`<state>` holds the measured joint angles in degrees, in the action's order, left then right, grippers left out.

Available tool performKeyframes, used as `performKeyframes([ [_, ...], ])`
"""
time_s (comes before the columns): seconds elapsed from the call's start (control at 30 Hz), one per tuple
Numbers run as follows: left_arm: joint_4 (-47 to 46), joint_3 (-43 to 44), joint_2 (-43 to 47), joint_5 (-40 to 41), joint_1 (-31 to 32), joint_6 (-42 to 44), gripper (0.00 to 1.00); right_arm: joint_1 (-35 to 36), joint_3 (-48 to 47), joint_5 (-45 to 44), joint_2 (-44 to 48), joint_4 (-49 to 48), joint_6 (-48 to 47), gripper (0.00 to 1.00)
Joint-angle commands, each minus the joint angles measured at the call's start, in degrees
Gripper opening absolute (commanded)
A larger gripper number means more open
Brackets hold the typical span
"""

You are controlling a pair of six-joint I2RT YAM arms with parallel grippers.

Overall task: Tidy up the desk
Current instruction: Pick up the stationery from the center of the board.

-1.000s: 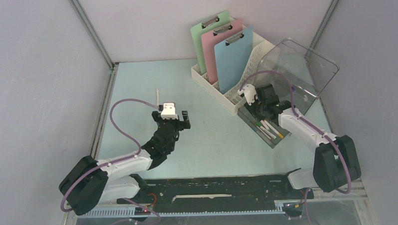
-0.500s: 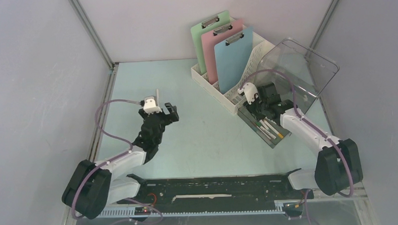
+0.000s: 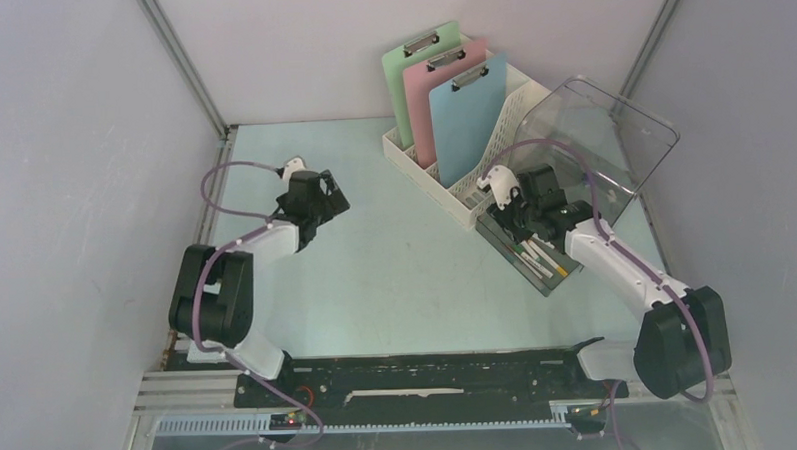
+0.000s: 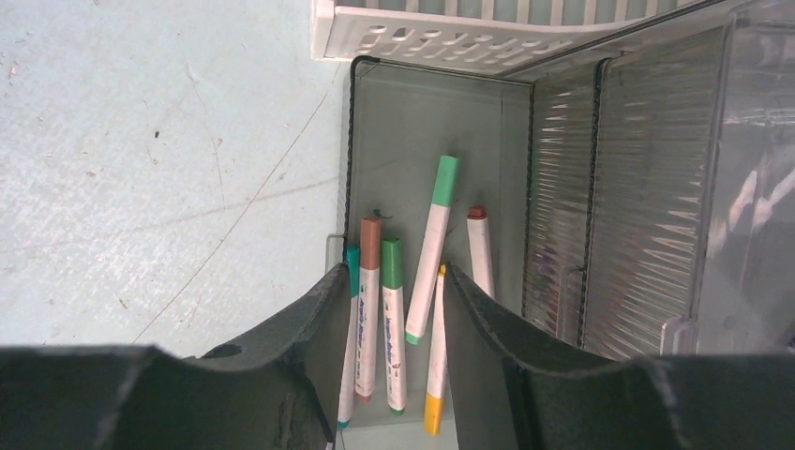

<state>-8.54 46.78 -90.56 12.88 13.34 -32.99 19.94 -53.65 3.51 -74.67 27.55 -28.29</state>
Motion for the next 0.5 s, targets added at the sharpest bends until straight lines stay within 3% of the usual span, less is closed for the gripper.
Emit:
performKeyframes([
  [0.0,17.1,11.1,-5.2,4.6,-0.4,-2.4,0.96,-0.1,-2.1,1.2,2.5,-0.3,-0.4,0.49],
  [0.17,32.7,25.9,-14.6,7.2,-1.6,-0.6,0.82,-0.1,-2.2,2.1,3.4,-0.2,-0.4,0.49],
  [0.33,36.3,32.3,-19.3,3.0,-4.4,1.3,0.62,-0.2,-2.2,2.5,4.1,-0.2,-0.4,0.49],
  [0.47,38.4,36.5,-21.9,1.0,-5.6,2.9,0.59,-0.2,-2.1,2.7,4.5,-0.2,-0.4,0.49],
])
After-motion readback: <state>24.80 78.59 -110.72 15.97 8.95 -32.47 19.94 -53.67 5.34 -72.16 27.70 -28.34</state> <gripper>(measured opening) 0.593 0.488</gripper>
